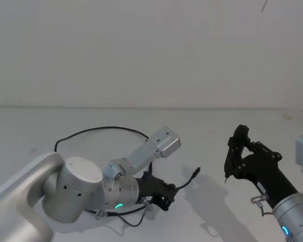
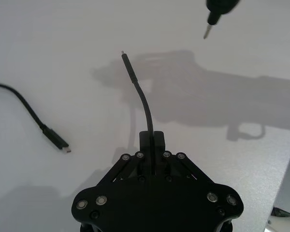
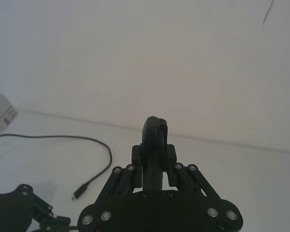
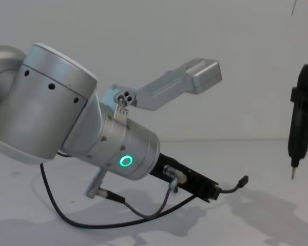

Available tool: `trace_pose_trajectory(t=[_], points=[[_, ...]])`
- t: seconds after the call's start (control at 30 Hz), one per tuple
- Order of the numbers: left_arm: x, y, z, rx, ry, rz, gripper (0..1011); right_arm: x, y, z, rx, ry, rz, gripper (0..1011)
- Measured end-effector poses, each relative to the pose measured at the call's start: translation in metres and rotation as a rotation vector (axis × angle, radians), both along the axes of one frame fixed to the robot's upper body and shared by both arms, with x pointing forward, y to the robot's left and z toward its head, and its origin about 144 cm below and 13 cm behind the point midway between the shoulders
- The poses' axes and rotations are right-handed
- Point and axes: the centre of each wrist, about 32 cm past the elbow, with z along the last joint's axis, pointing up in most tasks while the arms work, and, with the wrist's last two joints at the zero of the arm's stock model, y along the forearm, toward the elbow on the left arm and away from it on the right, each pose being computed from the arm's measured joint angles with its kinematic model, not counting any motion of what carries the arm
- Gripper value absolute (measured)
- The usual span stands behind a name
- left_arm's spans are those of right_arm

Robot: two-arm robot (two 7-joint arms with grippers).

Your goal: Pick up the data cable with the one hand.

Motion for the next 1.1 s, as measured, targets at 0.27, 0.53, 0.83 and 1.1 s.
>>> trace_pose_trajectory(t=[0.27,0.53,0.83,1.1], points=[[0.0,0.011,0.004,-0.016,-0.078,-0.093,36,0.0,-0.006,0.016,0.028,-0.023,0.04,279],[0.002,0.027,0.012,-0.032,-0.167,-0.184,36,0.001,-0.01,0.029,0.096,-0.018,0.062,279],[0.003,0.044,0.022,-0.045,-0.234,-0.273,36,0.009,-0.017,0.043,0.163,-0.01,0.083,279],[0.004,0.054,0.028,-0.043,-0.257,-0.315,36,0.016,-0.024,0.054,0.189,-0.021,0.099,279]])
